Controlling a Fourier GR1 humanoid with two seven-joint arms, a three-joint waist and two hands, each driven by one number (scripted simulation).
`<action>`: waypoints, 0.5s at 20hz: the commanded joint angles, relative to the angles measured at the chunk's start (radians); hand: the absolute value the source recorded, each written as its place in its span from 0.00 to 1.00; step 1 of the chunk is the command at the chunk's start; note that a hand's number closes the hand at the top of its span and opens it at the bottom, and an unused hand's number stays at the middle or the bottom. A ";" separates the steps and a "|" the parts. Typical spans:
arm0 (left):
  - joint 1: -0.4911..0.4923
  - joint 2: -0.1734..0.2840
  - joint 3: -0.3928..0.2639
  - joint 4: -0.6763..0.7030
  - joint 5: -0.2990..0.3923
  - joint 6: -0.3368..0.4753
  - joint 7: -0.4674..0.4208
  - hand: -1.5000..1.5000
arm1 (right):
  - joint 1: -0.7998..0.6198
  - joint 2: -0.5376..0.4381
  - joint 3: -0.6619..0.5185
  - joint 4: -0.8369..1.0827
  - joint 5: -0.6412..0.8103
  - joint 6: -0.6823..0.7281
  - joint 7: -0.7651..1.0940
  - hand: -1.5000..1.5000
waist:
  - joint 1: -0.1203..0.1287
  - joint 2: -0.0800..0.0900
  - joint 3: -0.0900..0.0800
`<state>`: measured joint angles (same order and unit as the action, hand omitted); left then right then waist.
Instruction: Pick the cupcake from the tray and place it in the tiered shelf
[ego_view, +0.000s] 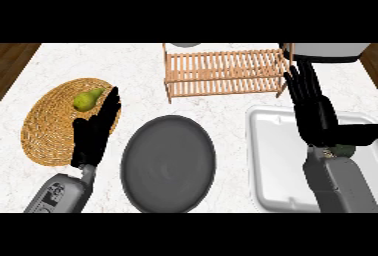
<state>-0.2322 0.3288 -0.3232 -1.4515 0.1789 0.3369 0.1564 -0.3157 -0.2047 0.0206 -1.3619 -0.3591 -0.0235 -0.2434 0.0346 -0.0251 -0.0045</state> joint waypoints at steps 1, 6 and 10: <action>0.034 0.010 0.036 -0.068 -0.025 0.032 -0.011 0.50 | -0.072 -0.075 -0.019 0.076 -0.040 0.163 0.010 1.00 | -0.019 0.025 0.005; 0.016 0.071 0.154 -0.095 0.017 0.048 -0.060 0.50 | -0.036 -0.269 0.145 -0.039 -0.061 0.539 0.110 1.00 | 0.010 0.019 0.004; 0.116 0.078 0.164 -0.161 0.052 0.011 -0.063 0.50 | -0.012 -0.328 -0.037 0.142 -0.244 0.613 0.163 0.00 | -0.012 0.026 0.006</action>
<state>-0.1680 0.3813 -0.1885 -1.5627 0.2099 0.3667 0.0980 -0.3391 -0.4705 0.0355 -1.3053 -0.4595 0.3952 -0.1076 0.0250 -0.0044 -0.0005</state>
